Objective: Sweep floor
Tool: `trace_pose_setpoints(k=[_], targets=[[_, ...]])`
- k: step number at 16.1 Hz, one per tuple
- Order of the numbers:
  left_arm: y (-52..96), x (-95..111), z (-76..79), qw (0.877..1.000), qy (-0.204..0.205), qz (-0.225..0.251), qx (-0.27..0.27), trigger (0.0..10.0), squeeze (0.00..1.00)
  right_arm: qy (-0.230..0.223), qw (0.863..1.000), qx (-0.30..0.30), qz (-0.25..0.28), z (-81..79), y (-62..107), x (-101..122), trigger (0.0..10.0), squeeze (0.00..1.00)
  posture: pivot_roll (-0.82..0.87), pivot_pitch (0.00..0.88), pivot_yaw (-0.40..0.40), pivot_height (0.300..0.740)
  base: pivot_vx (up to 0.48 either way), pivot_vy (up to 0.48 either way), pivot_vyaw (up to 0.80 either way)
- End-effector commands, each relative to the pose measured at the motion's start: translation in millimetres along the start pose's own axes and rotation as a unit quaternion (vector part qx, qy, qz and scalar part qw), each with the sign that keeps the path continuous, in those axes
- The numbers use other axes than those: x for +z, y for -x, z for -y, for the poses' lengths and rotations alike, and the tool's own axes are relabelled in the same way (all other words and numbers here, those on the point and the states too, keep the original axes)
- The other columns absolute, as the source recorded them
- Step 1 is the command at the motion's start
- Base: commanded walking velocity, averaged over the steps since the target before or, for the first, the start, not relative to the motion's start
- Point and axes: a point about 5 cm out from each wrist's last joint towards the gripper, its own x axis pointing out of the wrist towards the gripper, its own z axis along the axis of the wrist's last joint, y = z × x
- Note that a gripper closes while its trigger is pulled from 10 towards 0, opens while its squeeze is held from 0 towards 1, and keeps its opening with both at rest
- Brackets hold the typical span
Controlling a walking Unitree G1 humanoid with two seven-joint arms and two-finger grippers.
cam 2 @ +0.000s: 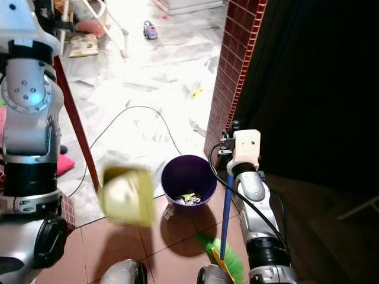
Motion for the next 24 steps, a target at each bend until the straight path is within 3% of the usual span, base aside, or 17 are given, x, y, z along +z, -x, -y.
trace_pose_setpoints(k=[1, 5, 6, 7, 9, 12, 15, 18, 20, 22, 24], targets=[[4.8, 12.5, -0.8, 1.0, -0.007, 0.022, 0.004, 10.0, 0.0, 0.0, 1.0, 0.006, 0.021, -1.0, -4.5, 10.1, 10.0, 0.0, -0.03, 0.0, -0.027, 0.74, 0.0, 0.0, 0.0], [69.9, -35.1, 1.4, 0.994, -0.026, -0.104, 0.004, 10.0, 0.0, -0.044, 0.996, 0.077, 0.024, -14.8, 1.6, 10.5, 10.0, 0.0, -0.02, 0.0, -0.019, 0.74, 0.0, 0.0, 0.0], [81.7, -43.5, 3.7, 0.992, -0.026, -0.124, 0.005, 10.0, 0.0, -0.043, 0.995, 0.09, 0.029, -18.3, 2.0, 11.6, 10.0, 0.0, -0.02, 0.0, -0.017, 0.74, 0.0, 0.0, 0.0], [103.4, -54.3, 9.4, 0.988, -0.045, -0.144, -0.012, 10.0, 0.0, -0.034, 0.993, 0.11, 0.039, -24.7, 2.7, 13.9, 10.0, 0.0, -0.02, 0.0, -0.012, 0.74, 0.0, 0.0, 0.0], [124.2, -65.8, 13.1, 0.982, -0.052, -0.179, -0.014, 10.0, 0.0, -0.034, 0.992, 0.114, 0.05, -27.3, 0.2, 17.8, 10.0, 0.0, -0.03, 0.0, -0.002, 0.74, 0.0, 0.0, 0.0], [137.3, -82.6, 15.2, 0.976, -0.041, -0.216, -0.006, 10.0, 0.0, -0.07, 0.98, 0.168, 0.075, -39.8, -2.3, 32.2, 10.0, 0.0, -0.03, 0.0, 0.01, 0.74, 0.0, 0.0, 0.0], [140.3, -95.7, 17.5, 0.97, -0.062, -0.235, -0.002, 10.0, 0.0, -0.113, 0.953, 0.256, 0.116, -57.3, -3.7, 64.7, 10.0, 0.0, -0.04, 0.0, 0.014, 0.74, 0.0, 0.0, 0.0], [142.4, -95.8, 17.6, 0.968, -0.064, -0.244, 0.009, 10.0, 0.0, -0.134, 0.939, 0.28, 0.145, -58.9, -5.1, 88.6, 10.0, 0.0, -0.04, 0.0, 0.014, 0.74, 0.0, 0.0, 0.0], [146.2, -96.1, 20.5, 0.967, -0.061, -0.246, 0.004, 10.0, 0.0, -0.133, 0.937, 0.279, 0.162, -58.1, -6.7, 97.6, 10.0, 0.0, -0.04, 0.0, 0.013, 0.74, 0.0, 0.0, 0.0], [149.8, -96.7, 19.9, 0.965, -0.078, -0.25, 0.02, 10.0, 0.0, -0.091, 0.951, 0.229, 0.188, -47.3, -13.1, 105.2, 10.0, 0.0, -0.04, 0.0, 0.003, 0.74, 0.0, 0.0, 0.0], [151.4, -98.6, 17.1, 0.963, -0.071, -0.259, 0.028, 10.0, 0.0, -0.062, 0.953, 0.218, 0.201, -44.4, -14.5, 109.8, 10.0, 0.0, -0.04, 0.0, 0.0, 0.74, 0.0, 0.0, 0.0]])
